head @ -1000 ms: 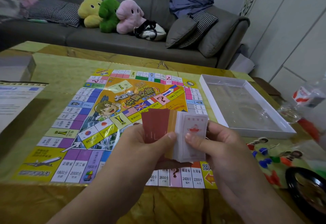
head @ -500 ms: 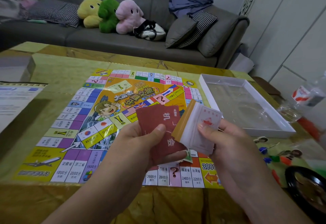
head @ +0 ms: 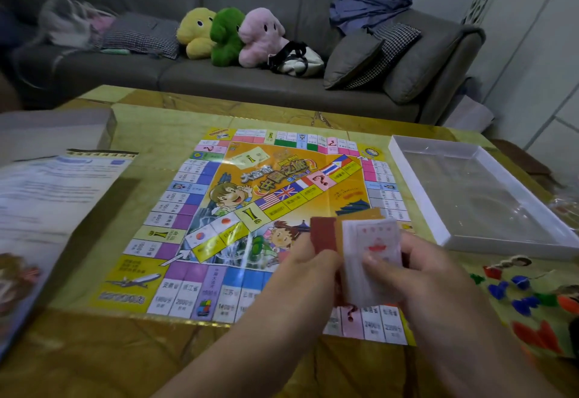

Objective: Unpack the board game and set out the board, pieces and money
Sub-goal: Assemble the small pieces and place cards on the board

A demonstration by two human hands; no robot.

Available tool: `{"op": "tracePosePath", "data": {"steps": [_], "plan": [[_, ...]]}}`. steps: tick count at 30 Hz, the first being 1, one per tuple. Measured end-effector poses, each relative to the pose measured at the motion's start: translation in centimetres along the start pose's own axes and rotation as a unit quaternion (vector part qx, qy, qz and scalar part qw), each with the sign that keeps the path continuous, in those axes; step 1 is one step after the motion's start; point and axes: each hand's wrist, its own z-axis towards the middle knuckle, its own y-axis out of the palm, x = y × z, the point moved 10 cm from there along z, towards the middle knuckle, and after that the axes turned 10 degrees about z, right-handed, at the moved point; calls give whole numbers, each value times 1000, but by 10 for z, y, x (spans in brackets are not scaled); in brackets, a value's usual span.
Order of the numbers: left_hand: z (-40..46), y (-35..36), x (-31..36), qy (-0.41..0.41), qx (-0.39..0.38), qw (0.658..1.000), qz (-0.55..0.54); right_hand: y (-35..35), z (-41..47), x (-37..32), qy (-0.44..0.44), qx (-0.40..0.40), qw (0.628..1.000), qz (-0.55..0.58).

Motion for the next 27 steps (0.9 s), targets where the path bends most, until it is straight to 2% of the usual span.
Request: {"op": "tracePosePath", "data": {"steps": [5, 7, 10, 13, 21, 25, 27], "plan": [[25, -55, 0, -45, 58, 996, 49, -2, 2, 5, 31, 6, 998, 52], [34, -84, 9, -36, 93, 986, 130, -3, 3, 8, 35, 11, 998, 57], [44, -121, 21, -8, 151, 937, 315, -2, 4, 12, 36, 17, 998, 49], [52, -130, 16, -18, 165, 878, 449, 0, 5, 14, 38, 17, 998, 39], [53, -124, 5, -20, 193, 753, 629, -3, 6, 15, 34, 20, 999, 34], [51, -121, 7, -35, 192, 739, 645, -4, 6, 14, 28, 17, 999, 34], [50, -115, 11, 3, 198, 733, 651, -5, 5, 12, 26, 17, 999, 35]]}}
